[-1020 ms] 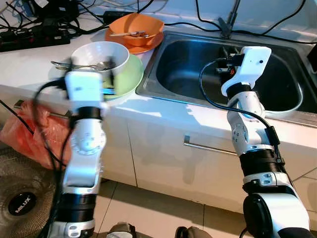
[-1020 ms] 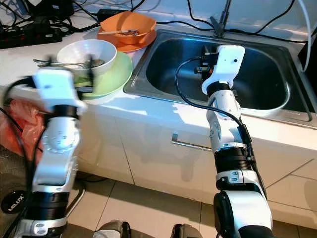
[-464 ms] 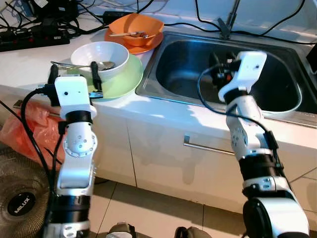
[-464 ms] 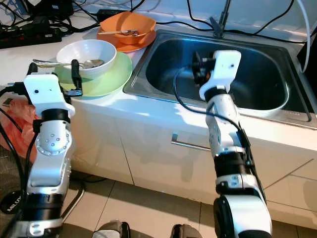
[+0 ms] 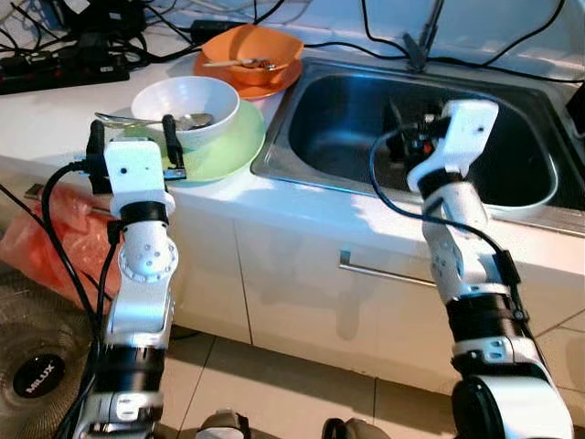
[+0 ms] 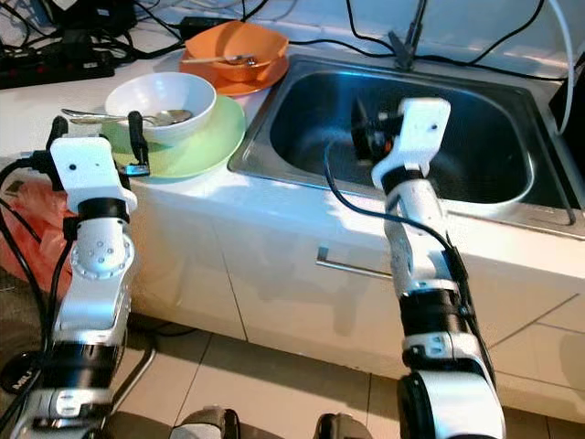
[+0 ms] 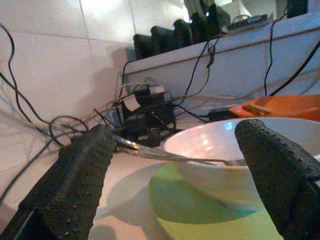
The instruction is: Kitchen organization
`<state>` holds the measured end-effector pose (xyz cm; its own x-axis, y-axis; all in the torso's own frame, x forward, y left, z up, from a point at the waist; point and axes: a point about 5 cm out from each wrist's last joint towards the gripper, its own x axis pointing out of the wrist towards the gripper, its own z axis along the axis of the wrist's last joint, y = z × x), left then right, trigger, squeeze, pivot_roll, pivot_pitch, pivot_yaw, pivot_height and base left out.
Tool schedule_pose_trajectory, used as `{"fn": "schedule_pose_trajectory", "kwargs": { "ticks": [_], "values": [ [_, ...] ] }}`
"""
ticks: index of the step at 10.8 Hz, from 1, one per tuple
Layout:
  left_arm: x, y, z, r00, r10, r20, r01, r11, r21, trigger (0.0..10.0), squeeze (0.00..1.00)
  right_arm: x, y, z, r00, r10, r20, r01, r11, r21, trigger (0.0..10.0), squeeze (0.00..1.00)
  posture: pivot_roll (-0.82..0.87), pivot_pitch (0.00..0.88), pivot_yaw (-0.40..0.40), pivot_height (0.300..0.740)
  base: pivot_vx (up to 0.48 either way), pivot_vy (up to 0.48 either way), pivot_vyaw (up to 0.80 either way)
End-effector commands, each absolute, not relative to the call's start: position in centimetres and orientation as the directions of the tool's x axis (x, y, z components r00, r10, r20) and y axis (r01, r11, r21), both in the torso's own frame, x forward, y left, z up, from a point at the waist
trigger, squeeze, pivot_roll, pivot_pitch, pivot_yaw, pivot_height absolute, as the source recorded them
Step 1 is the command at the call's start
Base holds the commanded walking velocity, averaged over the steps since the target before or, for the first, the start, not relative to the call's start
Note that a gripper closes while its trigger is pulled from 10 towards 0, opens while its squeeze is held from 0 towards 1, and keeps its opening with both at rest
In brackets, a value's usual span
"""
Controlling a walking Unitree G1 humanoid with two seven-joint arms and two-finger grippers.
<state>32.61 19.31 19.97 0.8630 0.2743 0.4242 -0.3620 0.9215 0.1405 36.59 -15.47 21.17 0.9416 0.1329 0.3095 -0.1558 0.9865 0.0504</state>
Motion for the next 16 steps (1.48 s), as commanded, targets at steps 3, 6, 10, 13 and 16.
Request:
{"fn": "schedule_pose_trajectory", "kwargs": {
  "ticks": [3, 6, 10, 13, 16],
  "values": [
    [33.4, 19.6, 19.8, 0.858, 0.336, 0.389, -0.376, 0.926, 0.029, 10.0, 0.0, 35.9, -16.3, 21.4, 0.942, 0.136, 0.307, -0.158, 0.986, 0.048, 10.0, 1.0, -0.01, 0.131, -0.032, 0.74, 0.0, 0.0, 0.0],
    [34.0, 19.6, 20.0, 0.856, 0.34, 0.39, -0.374, 0.927, 0.013, 10.0, 0.0, 35.6, -16.3, 21.6, 0.945, 0.139, 0.295, -0.165, 0.984, 0.064, 10.0, 0.64, -0.03, 0.139, -0.035, 0.74, 0.0, 0.0, 0.0],
    [34.6, 20.1, 20.4, 0.848, 0.382, 0.368, -0.388, 0.92, -0.061, 10.0, 0.0, 35.4, -16.9, 21.3, 0.953, 0.12, 0.278, -0.147, 0.986, 0.077, 10.0, 0.62, -0.03, 0.138, -0.034, 0.74, 0.0, 0.0, 0.0],
    [34.8, 20.7, 20.6, 0.842, 0.381, 0.382, -0.396, 0.917, -0.042, 10.0, 0.0, 35.4, -17.0, 21.4, 0.954, 0.118, 0.275, -0.144, 0.986, 0.079, 10.0, 0.6, -0.03, 0.135, -0.035, 0.74, 0.0, 0.0, 0.0],
    [34.9, 21.6, 20.8, 0.834, 0.403, 0.378, -0.403, 0.911, -0.084, 10.0, 0.0, 35.4, -17.0, 21.5, 0.955, 0.117, 0.273, -0.144, 0.986, 0.08, 10.0, 0.6, -0.03, 0.132, -0.037, 0.74, 0.0, 0.0, 0.0]
  ]
}}
